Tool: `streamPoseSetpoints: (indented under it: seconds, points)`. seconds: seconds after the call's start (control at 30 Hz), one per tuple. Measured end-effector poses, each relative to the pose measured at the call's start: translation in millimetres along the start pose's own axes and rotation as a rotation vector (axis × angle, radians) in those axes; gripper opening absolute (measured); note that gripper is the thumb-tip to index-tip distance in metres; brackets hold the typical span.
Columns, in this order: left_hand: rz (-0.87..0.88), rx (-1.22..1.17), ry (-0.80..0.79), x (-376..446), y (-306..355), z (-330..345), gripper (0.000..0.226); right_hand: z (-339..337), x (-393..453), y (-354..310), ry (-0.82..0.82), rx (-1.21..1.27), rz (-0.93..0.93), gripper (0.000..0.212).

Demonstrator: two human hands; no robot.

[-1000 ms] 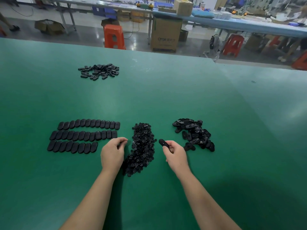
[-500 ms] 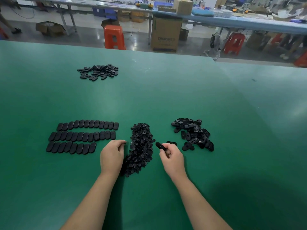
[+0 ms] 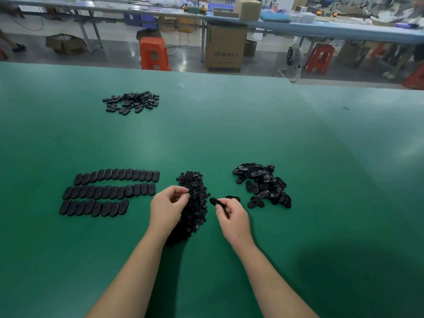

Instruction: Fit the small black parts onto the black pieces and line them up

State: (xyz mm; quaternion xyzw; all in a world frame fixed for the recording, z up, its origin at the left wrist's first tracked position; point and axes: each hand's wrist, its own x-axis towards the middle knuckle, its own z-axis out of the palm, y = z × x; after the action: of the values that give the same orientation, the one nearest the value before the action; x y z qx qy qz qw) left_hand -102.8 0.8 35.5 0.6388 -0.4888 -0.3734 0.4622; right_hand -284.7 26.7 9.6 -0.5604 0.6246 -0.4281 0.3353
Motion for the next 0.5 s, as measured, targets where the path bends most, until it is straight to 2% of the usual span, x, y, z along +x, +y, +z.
streamPoseSetpoints:
  seconds: [0.23,0.33,0.5]
  points:
    - [-0.123,-0.209,-0.088,-6,15,23,0.009,-1,1,3,0.041,0.086,0.027,0.024]
    - [-0.141,-0.166,-0.098,-8,15,27,0.009,-1,1,3,0.02,0.072,0.021,0.026]
    - [-0.061,0.003,-0.137,-15,14,36,0.015,-2,2,2,0.024,0.048,0.026,0.022]
